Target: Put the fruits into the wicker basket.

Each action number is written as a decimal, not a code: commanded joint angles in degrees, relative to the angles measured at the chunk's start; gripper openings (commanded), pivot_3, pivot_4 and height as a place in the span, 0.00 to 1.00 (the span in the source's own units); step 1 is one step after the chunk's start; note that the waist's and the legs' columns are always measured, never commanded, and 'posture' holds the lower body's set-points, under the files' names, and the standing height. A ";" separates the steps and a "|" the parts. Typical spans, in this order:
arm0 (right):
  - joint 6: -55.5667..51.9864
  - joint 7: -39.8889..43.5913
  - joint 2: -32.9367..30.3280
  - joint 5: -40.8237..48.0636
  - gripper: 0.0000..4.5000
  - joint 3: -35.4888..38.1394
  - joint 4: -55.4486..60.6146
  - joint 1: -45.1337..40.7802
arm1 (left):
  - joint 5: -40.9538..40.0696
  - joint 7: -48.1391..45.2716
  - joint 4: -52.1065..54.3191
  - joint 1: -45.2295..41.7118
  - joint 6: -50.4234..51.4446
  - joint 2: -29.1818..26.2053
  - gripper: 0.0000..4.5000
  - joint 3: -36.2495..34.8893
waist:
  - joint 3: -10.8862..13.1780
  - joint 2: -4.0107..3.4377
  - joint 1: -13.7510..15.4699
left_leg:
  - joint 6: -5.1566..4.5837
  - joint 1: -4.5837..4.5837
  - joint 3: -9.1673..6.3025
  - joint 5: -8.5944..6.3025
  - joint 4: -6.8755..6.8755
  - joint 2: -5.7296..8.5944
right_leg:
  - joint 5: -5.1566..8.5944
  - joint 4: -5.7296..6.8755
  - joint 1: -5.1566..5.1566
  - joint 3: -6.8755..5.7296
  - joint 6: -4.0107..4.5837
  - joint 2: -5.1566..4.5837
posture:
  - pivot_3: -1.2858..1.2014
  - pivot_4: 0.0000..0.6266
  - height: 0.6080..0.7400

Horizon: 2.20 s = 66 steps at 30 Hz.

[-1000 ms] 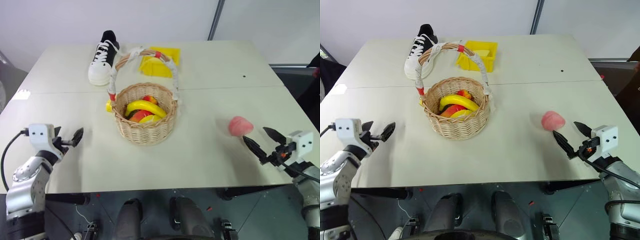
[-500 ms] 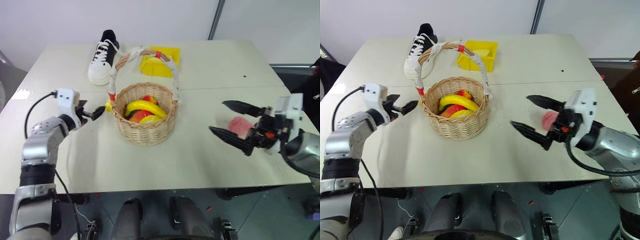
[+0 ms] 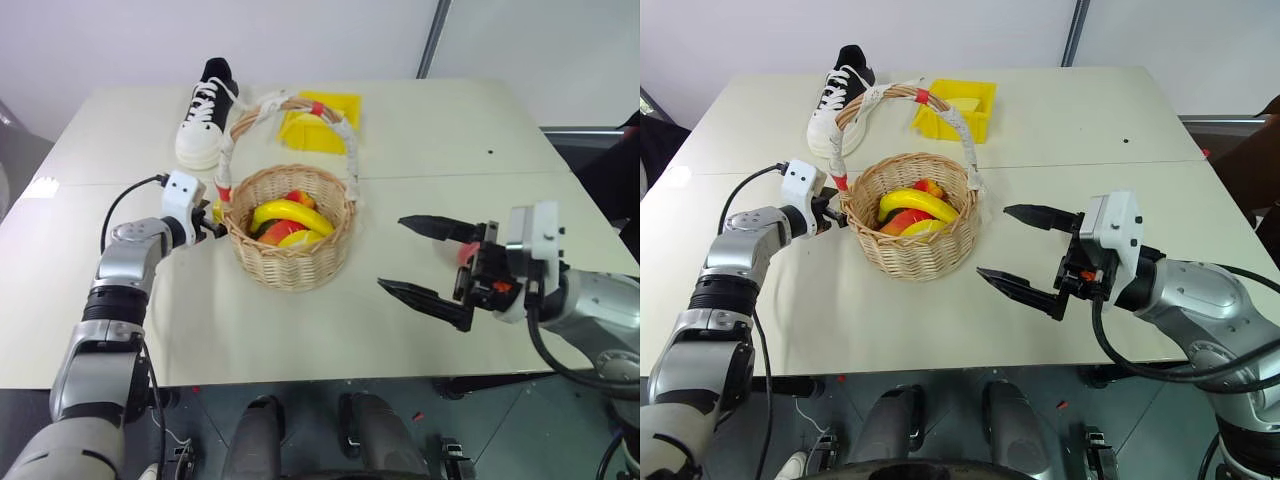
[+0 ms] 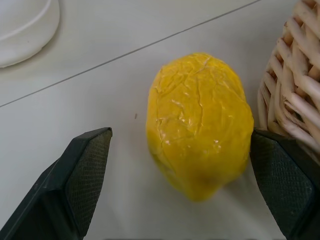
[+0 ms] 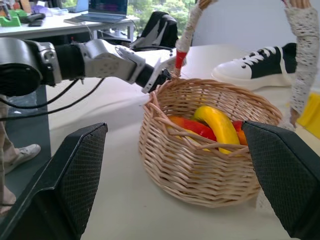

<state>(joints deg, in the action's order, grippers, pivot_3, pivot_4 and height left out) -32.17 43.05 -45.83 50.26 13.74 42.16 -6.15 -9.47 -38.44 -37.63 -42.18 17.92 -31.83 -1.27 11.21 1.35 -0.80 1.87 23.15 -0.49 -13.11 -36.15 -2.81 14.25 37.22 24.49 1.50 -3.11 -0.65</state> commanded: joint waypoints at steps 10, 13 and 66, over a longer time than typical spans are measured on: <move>2.19 -0.63 1.05 -1.26 1.00 -1.94 2.55 -0.92 | -0.19 3.38 2.14 1.80 -3.84 -4.17 0.42 -5.53 | 0.00 0.00 -0.38 | 0.00 -0.01 0.00 0.00 -0.01 -0.01 | -0.02 0.02 0.00 0.00 -0.02 0.00 | 0.52 0.24 1.00; 2.37 -0.27 0.84 -1.74 1.00 -1.68 1.50 -1.24 | -10.70 -0.96 15.87 11.24 -3.09 -6.61 0.42 -17.09 | 0.00 0.00 -1.13 | -0.01 -0.07 0.01 0.00 0.05 -0.08 | -0.03 0.05 0.03 0.01 -0.02 0.02 | 0.52 0.24 1.00; -1.34 -9.49 1.55 -29.45 0.72 1.43 -39.97 -4.14 | -34.39 -11.49 69.18 21.72 19.67 -8.35 0.94 -2.39 | -0.04 0.01 -0.13 | -0.03 0.01 0.20 0.00 -0.15 -0.07 | 0.11 0.11 -0.04 0.06 0.07 -0.04 | 0.52 0.24 1.00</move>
<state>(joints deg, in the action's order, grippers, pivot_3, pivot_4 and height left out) -32.97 34.18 -44.23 20.97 13.61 2.50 -9.92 -44.69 -49.84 30.14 -20.56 39.15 -39.84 -3.30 11.17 1.36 -0.93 1.84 23.16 -0.28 -13.12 -36.32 -2.88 14.36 37.33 24.45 1.56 -3.04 -0.69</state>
